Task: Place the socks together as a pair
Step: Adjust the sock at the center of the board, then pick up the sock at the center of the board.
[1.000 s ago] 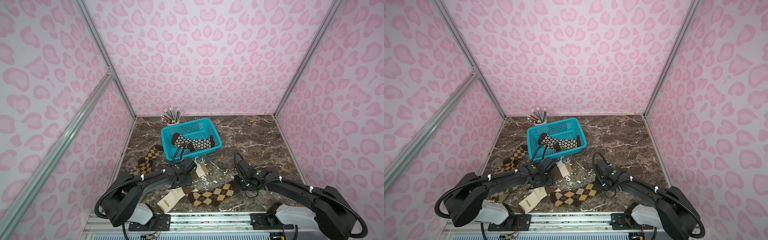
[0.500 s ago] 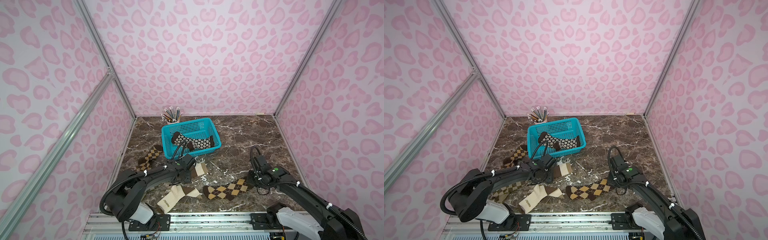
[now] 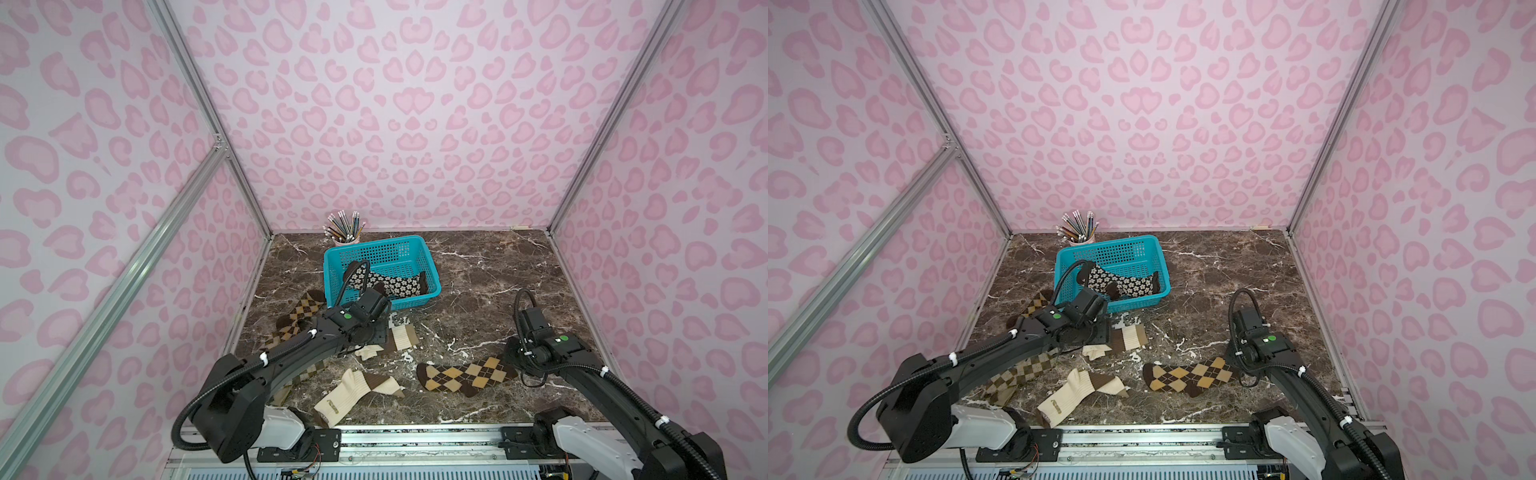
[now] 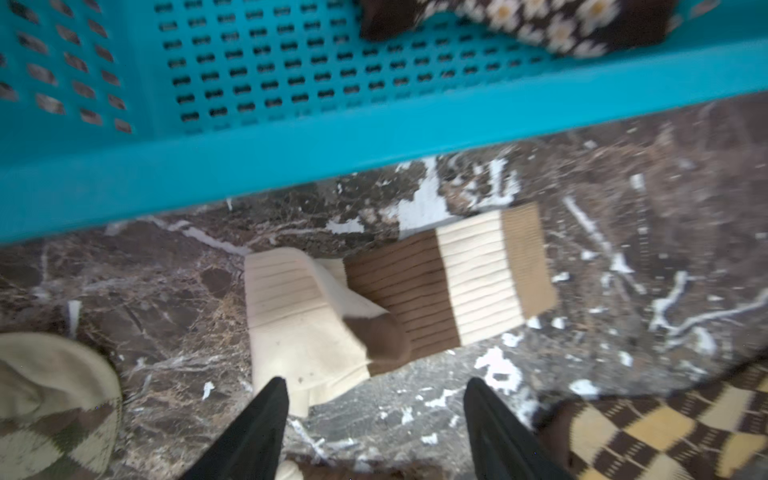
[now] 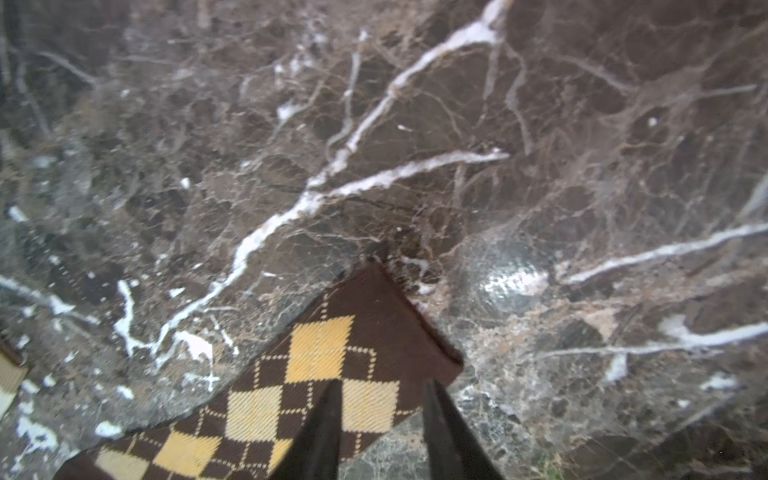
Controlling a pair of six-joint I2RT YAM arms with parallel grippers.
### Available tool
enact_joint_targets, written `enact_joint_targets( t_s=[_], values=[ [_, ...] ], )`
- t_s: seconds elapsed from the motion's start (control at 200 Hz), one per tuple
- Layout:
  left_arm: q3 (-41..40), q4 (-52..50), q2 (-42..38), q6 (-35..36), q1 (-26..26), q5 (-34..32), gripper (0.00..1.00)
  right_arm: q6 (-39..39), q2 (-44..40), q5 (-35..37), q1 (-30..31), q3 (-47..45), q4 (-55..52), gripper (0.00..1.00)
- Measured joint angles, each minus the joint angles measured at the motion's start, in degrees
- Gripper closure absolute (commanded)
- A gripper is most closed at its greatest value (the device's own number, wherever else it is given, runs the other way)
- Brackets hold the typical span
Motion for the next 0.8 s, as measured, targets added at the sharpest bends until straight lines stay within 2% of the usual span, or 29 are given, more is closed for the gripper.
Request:
enact_joint_targets(
  t_s=[0.19, 0.2, 0.215, 0.23, 0.335, 0.43, 0.625, 0.73, 0.8],
  values=[
    [3.56, -6.75, -7.23, -1.25, 1.31, 0.74, 0.17, -0.42, -2.67, -4.7, -0.02, 1.62, 1.9, 0.16],
    [3.69, -7.15, -7.67, -1.36, 1.73, 0.81, 0.16, -0.39, -2.78, -5.11, 0.04, 1.75, 2.08, 0.13],
    [3.89, -7.54, -8.33, -1.49, 2.54, 1.09, 0.16, -0.42, -2.89, -5.57, 0.17, 1.84, 2.14, 0.03],
    [4.02, -7.89, -8.98, -1.66, 3.37, 1.49, 0.15, -0.42, -3.04, -6.21, 0.31, 1.95, 2.38, 0.01],
    [5.07, -9.22, -13.11, -1.79, 13.6, 4.66, 0.1, -1.18, -4.7, -9.49, 2.23, 2.8, 4.33, 0.0],
    [8.0, -10.14, -12.63, -0.63, 22.45, 6.8, 0.09, -0.85, -5.62, -11.61, 4.63, 4.04, 6.45, 0.0],
    [15.32, -8.96, -2.08, 4.63, 37.44, 10.54, 0.09, 0.61, -4.02, -13.97, 10.51, 7.87, 10.08, 0.0],
    [19.06, -6.91, 6.03, 6.88, 43.08, 11.3, 0.12, 0.74, -2.1, -14.14, 13.35, 10.54, 10.25, 0.0],
    [21.77, -6.08, 11.39, 7.63, 45.33, 11.65, 0.17, 0.94, -1.25, -13.88, 15.43, 12.0, 10.19, 0.0]
  ],
)
